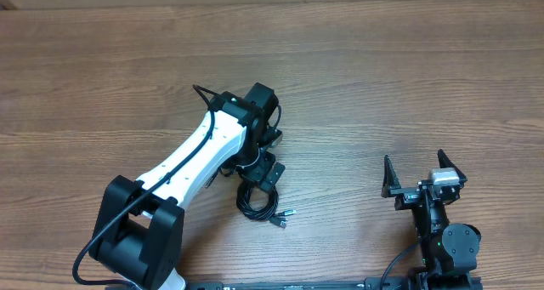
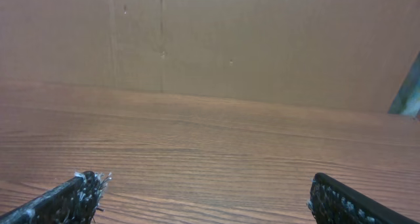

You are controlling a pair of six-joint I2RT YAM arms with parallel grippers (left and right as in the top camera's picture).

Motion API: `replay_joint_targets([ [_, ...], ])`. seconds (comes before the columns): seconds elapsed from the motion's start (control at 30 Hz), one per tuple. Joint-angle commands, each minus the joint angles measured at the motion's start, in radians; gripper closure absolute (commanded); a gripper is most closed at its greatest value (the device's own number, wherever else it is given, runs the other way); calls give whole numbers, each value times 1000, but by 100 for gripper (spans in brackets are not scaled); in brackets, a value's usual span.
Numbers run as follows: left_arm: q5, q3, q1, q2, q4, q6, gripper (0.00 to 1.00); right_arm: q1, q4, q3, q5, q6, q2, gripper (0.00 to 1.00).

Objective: Untangle cables
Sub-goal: 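Move the left gripper forward over the black cable bundle, then lower the left gripper and grasp the bundle near the blue USB plug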

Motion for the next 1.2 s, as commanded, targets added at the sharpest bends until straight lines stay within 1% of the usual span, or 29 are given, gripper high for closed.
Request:
replay_joint_targets([
  [0.0, -21, -14, -6, 14, -10, -14, 0, -2, 6, -11, 2, -5, -8, 0],
  [0.07, -66, -29, -6, 14, -28, -14, 0, -2, 6, -11, 2, -5, -8, 0],
  [0.17, -90, -56, -6, 14, -21, -13, 0, -2, 6, -11, 1, -5, -8, 0],
  [0.47, -89, -151, -6, 14, 100, -6, 0, -2, 6, -11, 2, -5, -8, 0],
  [0.77, -90, -172, -7, 14, 273, -23, 0, -2, 6, -11, 1, -5, -8, 0],
  [0.9, -109, -176, -11, 14, 274, -16, 0, -2, 6, -11, 1, -5, -8, 0],
  [1.03, -108, -199, -14, 14, 267, 21, 0, -2, 6, -11, 2, -5, -8, 0],
  [1.17, -107, -237, -14, 14, 260, 21, 0, -2, 6, -11, 2, -5, -8, 0],
])
